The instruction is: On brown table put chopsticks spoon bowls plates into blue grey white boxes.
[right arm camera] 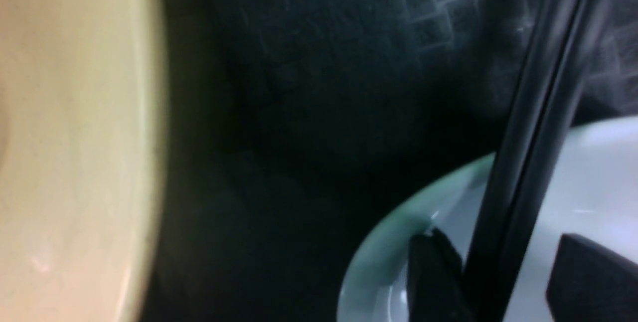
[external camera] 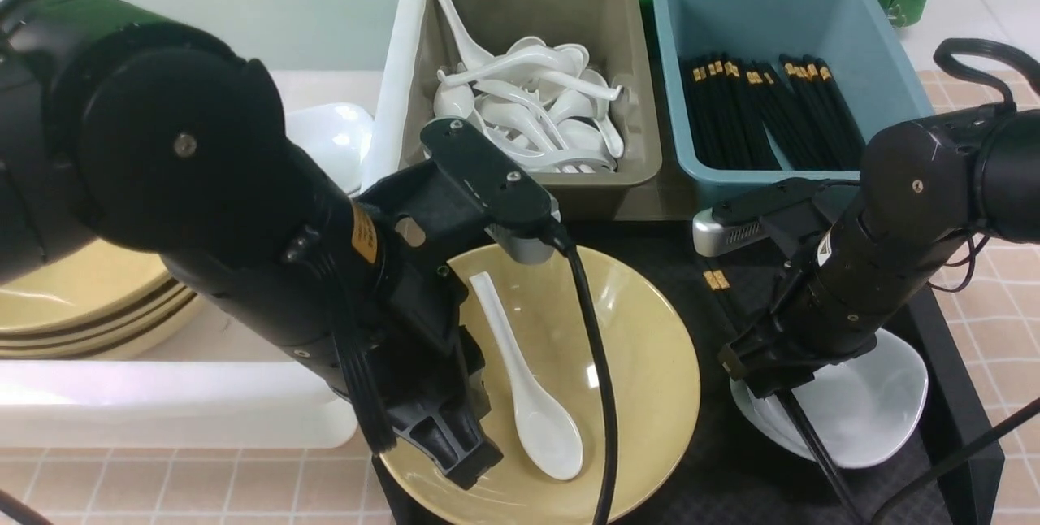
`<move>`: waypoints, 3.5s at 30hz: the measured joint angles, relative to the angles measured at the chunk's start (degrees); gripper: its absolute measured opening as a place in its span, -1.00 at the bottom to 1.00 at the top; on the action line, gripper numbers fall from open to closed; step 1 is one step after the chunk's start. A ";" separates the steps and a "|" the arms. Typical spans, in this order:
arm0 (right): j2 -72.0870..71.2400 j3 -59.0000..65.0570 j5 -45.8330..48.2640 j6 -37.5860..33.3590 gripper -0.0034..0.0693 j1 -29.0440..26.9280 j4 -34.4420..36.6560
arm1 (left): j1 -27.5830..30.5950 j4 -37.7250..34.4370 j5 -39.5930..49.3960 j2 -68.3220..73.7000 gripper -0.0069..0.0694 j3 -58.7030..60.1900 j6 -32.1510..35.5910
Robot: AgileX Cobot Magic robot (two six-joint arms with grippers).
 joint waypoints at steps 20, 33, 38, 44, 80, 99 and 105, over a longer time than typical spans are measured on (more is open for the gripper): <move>-5.55 0.00 3.11 -2.11 -0.47 0.02 -0.01 | 0.00 0.17 -0.48 0.00 -0.81 0.00 0.00; -9.54 -15.63 1.31 -2.94 -0.47 0.02 -0.23 | 8.54 1.23 -14.99 3.89 -0.81 -4.99 -4.16; -5.34 -23.59 -1.84 -3.05 -0.47 -0.29 -0.68 | 13.88 -1.05 -17.72 7.29 -0.81 -13.13 0.65; 1.87 -31.56 -6.17 -0.85 -0.47 -4.35 -0.68 | 14.38 -5.40 -24.13 10.40 -0.81 -19.80 6.92; 12.53 -55.88 25.62 -10.26 0.37 -9.08 9.36 | 14.45 1.23 -4.16 0.55 -0.81 -20.75 7.40; -2.56 -25.52 10.73 -13.26 0.37 18.94 9.83 | 14.45 6.83 -10.96 -23.76 -0.81 11.50 -1.73; 1.87 -24.08 -0.33 -12.70 0.37 22.38 8.67 | 14.45 6.69 -10.73 -25.10 -0.81 13.27 -2.79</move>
